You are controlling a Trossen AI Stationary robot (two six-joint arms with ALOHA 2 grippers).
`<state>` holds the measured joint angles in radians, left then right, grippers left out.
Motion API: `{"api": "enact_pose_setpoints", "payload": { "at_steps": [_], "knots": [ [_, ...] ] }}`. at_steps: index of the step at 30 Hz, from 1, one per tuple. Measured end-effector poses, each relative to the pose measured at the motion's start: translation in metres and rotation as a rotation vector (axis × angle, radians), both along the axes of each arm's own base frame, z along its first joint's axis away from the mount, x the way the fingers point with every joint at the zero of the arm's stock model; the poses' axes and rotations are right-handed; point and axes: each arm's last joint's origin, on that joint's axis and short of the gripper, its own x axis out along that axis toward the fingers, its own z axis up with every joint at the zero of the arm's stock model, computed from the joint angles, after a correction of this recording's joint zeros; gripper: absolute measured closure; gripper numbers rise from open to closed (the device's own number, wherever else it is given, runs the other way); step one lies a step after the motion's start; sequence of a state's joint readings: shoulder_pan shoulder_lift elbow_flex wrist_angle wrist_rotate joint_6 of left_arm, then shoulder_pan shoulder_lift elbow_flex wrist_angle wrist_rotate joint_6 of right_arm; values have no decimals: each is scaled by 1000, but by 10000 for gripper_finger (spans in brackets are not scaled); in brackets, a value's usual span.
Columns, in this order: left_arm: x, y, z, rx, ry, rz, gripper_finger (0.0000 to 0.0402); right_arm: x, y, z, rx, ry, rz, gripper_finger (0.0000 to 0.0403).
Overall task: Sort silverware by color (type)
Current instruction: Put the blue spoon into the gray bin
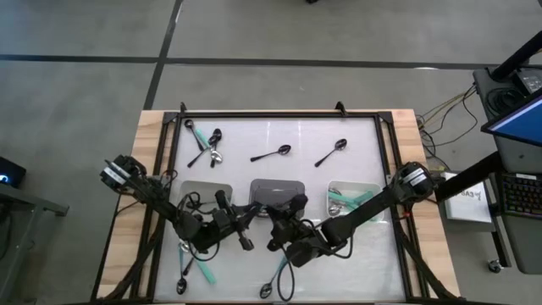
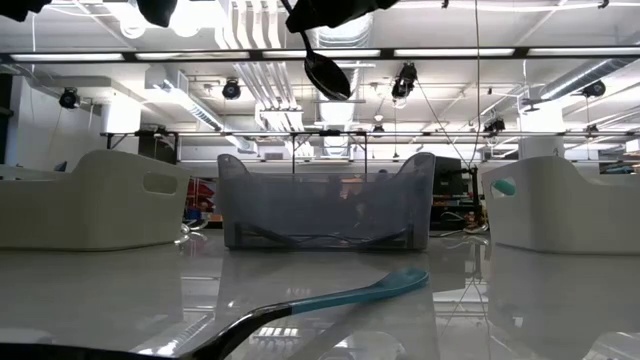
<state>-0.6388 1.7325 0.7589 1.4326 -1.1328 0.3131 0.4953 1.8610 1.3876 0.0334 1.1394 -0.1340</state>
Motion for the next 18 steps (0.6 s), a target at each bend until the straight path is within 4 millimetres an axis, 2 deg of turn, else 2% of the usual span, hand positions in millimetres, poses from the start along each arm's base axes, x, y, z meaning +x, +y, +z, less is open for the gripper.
{"api": "enact_pose_setpoints", "payload": {
  "at_steps": [6, 12, 16, 18],
  "knots": [
    [-1, 2, 1, 4, 28, 62, 401, -8, -4, 12, 28, 32, 45, 354],
    [-6, 8, 10, 51, 102, 166, 401, -29, -13, 29, 141, 75, 56, 314],
    [-16, 17, 22, 79, 290, 389, 401, -47, -19, 34, 305, 110, 28, 284],
    [-23, 20, 27, 113, 353, 420, 401, -53, -19, 30, 433, 154, 25, 271]
  ]
}}
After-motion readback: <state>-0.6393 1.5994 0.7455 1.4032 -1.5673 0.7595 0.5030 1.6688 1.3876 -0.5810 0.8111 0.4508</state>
